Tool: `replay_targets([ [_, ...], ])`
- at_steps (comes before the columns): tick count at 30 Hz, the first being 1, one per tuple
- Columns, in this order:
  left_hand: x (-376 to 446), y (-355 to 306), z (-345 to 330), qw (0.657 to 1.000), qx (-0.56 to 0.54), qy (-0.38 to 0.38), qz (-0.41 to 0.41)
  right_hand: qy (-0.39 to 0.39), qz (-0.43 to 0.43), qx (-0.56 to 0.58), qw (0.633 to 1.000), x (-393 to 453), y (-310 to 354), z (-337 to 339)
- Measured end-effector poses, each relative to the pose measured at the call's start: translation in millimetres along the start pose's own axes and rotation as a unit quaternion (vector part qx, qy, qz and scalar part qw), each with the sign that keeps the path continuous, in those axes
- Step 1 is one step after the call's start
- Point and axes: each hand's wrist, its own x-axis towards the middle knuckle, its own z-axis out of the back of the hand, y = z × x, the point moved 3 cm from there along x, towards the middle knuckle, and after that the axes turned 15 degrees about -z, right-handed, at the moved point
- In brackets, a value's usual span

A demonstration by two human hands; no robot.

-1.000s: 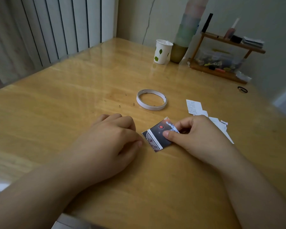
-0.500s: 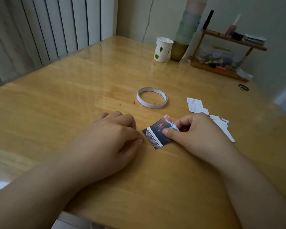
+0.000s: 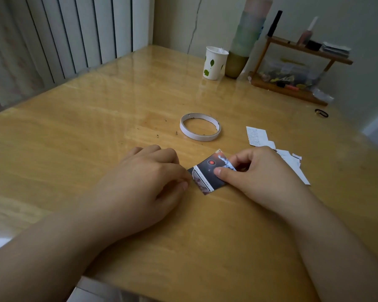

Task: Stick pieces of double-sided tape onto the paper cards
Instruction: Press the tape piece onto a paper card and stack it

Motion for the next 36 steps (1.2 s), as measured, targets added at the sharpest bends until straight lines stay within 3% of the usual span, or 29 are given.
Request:
replay_targets([
  [36, 2.1, 3.6, -7.5, 1.0, 0.0, 0.006, -0.007, 0.015, -0.04, 0.021, 0.999, 13.1, -14.1, 8.0],
])
